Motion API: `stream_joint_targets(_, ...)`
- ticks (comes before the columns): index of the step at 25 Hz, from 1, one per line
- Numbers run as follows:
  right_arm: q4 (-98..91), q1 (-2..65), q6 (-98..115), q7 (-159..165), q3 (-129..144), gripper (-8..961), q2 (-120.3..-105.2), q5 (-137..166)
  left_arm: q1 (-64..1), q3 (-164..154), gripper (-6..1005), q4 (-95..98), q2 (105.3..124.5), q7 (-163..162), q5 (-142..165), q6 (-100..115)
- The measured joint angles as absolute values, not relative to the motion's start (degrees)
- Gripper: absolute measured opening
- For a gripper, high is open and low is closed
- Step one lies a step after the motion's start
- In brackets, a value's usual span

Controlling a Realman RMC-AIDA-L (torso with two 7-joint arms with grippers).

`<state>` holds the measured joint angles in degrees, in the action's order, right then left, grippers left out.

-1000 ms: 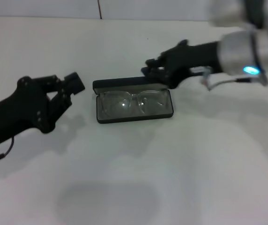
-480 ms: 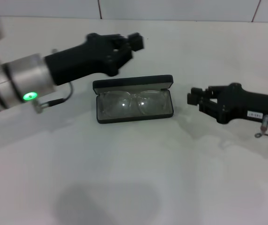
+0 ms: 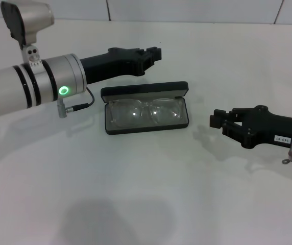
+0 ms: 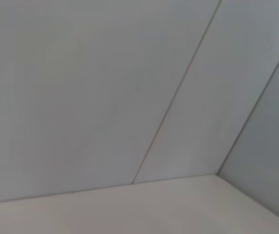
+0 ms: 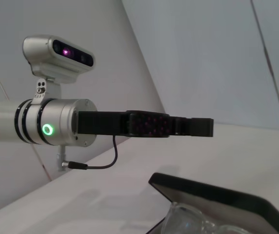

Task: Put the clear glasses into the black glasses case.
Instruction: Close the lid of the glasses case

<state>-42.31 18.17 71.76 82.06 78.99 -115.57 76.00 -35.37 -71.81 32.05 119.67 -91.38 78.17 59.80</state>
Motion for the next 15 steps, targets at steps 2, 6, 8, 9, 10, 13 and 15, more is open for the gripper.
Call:
stream_joint_targets(2, -41.6, 18.7, 71.8, 81.9, 79.1, 231, -115.57, 76.2, -35.4, -71.9, 82, 31.6, 119.72, -91.6, 78.7, 59.1)
stream_joint_targets(6, -40.2, 20.2, 71.8, 81.2, 79.5, 235, -115.63, 76.5, -35.4, -72.6, 82, 29.6, 119.72, -92.1, 79.3, 58.7)
stream_joint_targets(8, -40.0, 20.5, 71.8, 81.2, 79.5, 237, -115.71, 76.5, -35.7, -72.7, 82, 28.3, 119.71, -92.1, 79.9, 58.7)
stream_joint_targets(9, -40.0, 20.7, 71.8, 81.2, 79.5, 238, -115.73, 76.5, -35.7, -72.7, 83, 27.8, 119.71, -92.2, 80.2, 58.7)
stream_joint_targets(10, -40.0, 20.7, 71.7, 81.2, 79.4, 239, -115.76, 76.5, -35.7, -72.9, 83, 27.5, 119.72, -92.2, 80.4, 58.7)
stream_joint_targets(13, -40.0, 20.9, 71.6, 81.1, 79.3, 243, -115.77, 76.4, -35.4, -73.7, 85, 27.0, 119.8, -92.1, 80.4, 58.6)
stream_joint_targets(15, -40.0, 21.1, 71.4, 81.1, 79.1, 245, -115.77, 76.4, -35.3, -73.9, 85, 26.7, 119.83, -92.0, 80.3, 58.6)
